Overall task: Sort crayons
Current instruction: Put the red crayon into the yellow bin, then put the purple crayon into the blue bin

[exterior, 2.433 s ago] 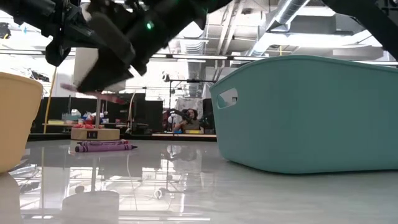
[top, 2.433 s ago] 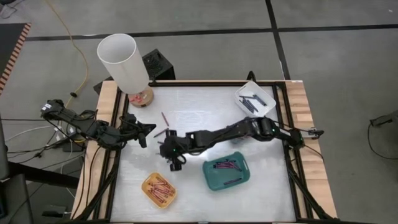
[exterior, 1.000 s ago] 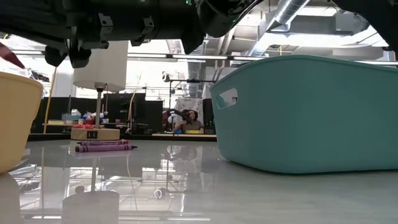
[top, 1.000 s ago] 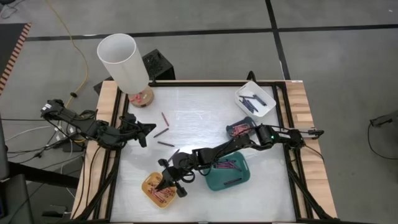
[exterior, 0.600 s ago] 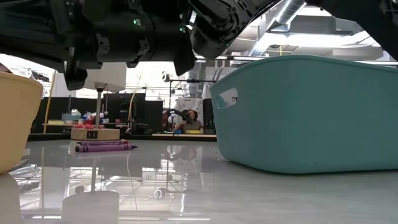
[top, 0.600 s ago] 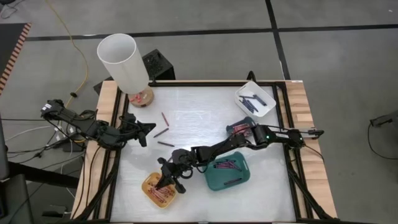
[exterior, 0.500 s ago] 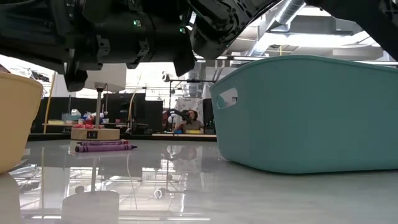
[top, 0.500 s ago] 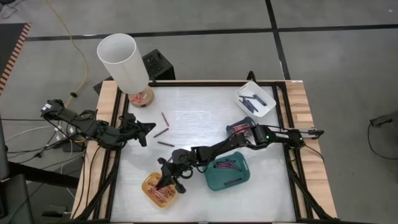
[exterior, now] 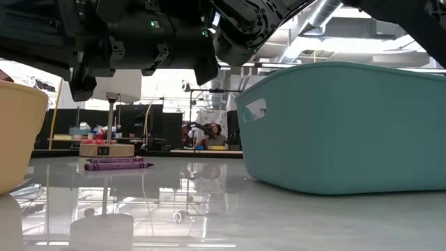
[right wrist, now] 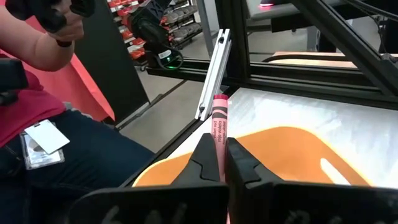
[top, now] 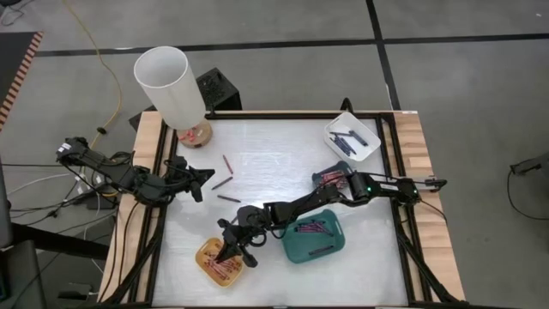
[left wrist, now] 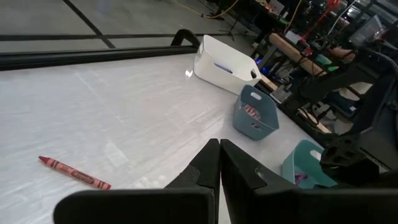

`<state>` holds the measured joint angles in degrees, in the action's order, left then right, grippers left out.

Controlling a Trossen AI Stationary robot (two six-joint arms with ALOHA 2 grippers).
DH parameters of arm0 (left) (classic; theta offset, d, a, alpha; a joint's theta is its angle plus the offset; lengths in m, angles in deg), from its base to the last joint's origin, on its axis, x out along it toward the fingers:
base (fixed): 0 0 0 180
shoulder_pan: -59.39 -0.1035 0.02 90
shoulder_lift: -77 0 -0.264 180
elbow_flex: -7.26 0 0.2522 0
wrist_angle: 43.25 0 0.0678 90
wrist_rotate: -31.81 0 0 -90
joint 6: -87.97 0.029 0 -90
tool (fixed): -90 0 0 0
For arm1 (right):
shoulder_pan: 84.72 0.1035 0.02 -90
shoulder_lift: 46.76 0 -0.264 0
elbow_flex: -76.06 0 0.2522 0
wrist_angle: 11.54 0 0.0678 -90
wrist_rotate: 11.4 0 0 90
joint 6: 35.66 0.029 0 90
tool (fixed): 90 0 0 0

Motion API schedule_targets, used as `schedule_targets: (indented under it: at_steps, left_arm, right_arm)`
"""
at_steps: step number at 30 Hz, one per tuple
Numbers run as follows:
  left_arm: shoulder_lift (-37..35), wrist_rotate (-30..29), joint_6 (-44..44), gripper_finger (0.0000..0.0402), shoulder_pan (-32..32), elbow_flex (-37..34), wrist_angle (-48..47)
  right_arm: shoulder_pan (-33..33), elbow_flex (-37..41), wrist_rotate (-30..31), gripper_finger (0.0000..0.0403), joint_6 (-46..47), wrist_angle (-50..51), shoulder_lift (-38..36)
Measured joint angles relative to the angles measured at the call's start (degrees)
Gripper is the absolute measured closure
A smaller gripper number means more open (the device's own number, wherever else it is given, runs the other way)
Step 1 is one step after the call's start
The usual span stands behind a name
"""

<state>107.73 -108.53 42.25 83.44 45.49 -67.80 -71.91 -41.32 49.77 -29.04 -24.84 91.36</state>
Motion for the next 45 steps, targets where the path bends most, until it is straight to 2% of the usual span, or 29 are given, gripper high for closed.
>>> schedule_targets:
  at_steps: [15, 30, 40, 45]
  left_arm:
    - [-0.01, -0.02, -0.16, 0.0401, 0.02, 0.00, 0.35]
    - [0.00, -0.02, -0.16, 0.0401, 0.01, 0.00, 0.39]
    - [-0.01, -0.01, -0.29, 0.0401, 0.02, 0.00, 0.39]
    - [-0.01, 0.65, -0.82, 0.0401, 0.02, 0.00, 0.39]
  right_arm:
    - [0.24, -0.02, 0.10, 0.0401, -0.22, 0.08, 0.00]
    - [0.27, -0.02, 0.45, 0.0355, 0.02, 1.02, 0.00]
    - [-0.07, -0.02, 0.42, 0.0351, -0.49, 1.30, -0.05]
    - [-1.05, -0.02, 0.40, 0.0351, -3.89, 3.44, -3.07]
